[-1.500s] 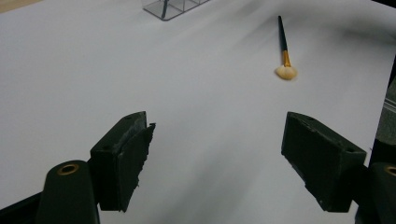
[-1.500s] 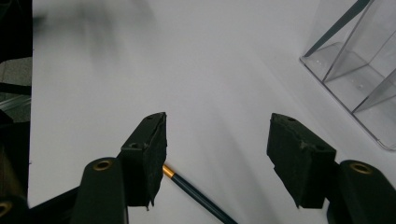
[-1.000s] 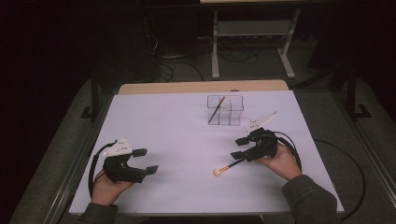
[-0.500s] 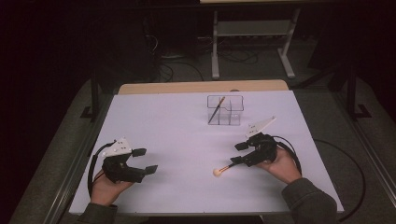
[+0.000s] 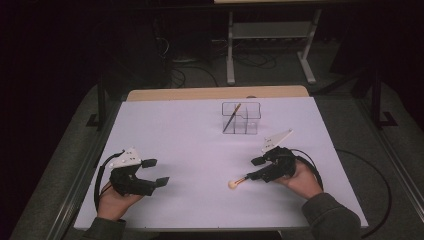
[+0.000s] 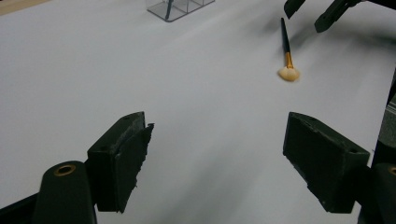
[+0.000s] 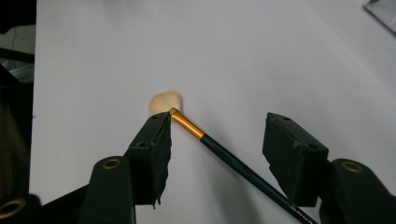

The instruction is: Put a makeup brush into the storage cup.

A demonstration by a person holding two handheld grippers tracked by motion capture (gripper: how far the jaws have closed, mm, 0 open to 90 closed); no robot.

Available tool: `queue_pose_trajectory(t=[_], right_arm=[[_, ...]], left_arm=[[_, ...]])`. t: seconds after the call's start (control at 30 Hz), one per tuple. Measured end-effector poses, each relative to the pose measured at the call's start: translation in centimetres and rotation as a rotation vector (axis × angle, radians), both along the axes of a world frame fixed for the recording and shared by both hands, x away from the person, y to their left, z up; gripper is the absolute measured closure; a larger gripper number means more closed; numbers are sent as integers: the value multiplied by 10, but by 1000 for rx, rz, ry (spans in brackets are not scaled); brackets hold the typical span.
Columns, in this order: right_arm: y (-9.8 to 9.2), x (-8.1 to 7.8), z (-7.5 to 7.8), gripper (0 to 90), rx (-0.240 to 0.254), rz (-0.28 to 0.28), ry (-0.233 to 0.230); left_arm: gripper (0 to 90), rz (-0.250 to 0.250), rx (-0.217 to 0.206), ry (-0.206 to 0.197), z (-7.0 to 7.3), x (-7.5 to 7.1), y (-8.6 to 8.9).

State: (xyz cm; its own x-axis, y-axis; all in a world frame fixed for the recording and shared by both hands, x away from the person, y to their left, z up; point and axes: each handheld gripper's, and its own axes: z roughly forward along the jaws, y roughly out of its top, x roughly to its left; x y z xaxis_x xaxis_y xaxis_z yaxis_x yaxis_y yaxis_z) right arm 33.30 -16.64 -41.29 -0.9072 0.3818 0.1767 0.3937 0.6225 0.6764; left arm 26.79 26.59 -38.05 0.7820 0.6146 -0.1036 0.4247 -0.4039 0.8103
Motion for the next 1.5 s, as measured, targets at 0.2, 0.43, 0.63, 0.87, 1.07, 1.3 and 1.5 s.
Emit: queue_pose_trajectory(t=[0.2, 0.43, 0.63, 0.87, 1.07, 1.3, 1.5], right_arm=[[6, 4, -6, 440, -46, 37, -23], [11, 6, -10, 496, -83, 65, -37], [16, 8, -16, 532, -120, 93, -44], [21, 9, -20, 593, -166, 114, -66], [24, 9, -22, 743, -208, 124, -82], [28, 10, -20, 793, -246, 123, -83], [29, 9, -20, 808, -256, 110, -67]], left_arm=[[213, -7, 7, -3, 0, 1, 0], [213, -10, 11, 1, 0, 1, -1], [211, -8, 7, 0, 0, 1, 0], [211, -15, 13, -5, 0, 2, 1], [208, -14, 11, -3, 0, 2, 1], [208, -13, 10, -1, 0, 2, 0], [208, -14, 10, 0, -1, 3, 0]])
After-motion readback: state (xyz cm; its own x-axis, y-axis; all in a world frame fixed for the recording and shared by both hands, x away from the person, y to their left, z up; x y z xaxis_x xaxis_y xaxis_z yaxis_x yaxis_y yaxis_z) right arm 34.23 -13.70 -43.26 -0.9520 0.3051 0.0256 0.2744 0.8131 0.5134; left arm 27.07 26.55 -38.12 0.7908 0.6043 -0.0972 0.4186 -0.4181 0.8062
